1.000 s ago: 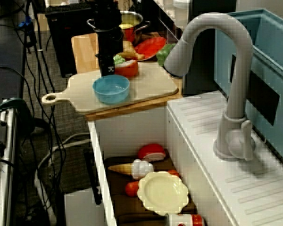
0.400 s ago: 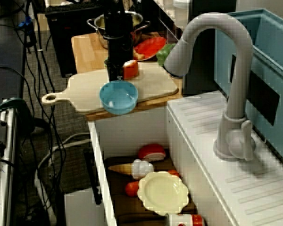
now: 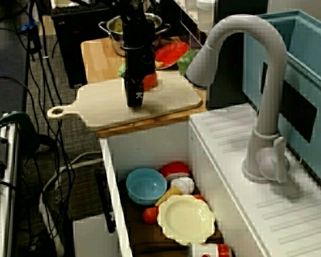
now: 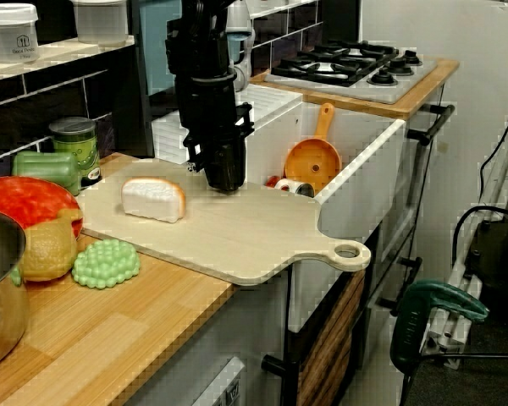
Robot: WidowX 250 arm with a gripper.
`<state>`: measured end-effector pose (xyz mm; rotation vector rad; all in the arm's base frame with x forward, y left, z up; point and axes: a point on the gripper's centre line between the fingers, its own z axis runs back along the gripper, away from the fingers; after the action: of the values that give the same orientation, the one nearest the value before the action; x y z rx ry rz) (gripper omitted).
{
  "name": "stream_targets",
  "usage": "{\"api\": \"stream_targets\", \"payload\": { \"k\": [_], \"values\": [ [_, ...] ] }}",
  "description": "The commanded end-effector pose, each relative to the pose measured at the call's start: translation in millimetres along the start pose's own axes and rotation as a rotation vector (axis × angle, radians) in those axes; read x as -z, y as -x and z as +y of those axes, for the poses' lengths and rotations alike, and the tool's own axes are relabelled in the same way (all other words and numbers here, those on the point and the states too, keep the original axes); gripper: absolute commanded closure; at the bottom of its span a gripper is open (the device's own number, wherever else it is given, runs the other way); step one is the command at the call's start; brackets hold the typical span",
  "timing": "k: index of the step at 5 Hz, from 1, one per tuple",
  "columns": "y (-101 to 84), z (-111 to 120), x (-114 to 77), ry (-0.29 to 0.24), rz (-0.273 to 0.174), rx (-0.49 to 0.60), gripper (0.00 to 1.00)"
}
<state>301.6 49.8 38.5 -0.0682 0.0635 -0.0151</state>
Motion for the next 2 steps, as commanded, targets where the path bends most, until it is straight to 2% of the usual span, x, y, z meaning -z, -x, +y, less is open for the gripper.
{"api": "stream_targets", "payload": {
  "k": [1, 2],
  "values": [
    [0.2, 12.5, -18.7, 0.007, -0.055, -0.015, 1.00],
    [4.1, 18.8, -26.1, 0.013, -0.073, -0.021, 0.45]
  ]
}}
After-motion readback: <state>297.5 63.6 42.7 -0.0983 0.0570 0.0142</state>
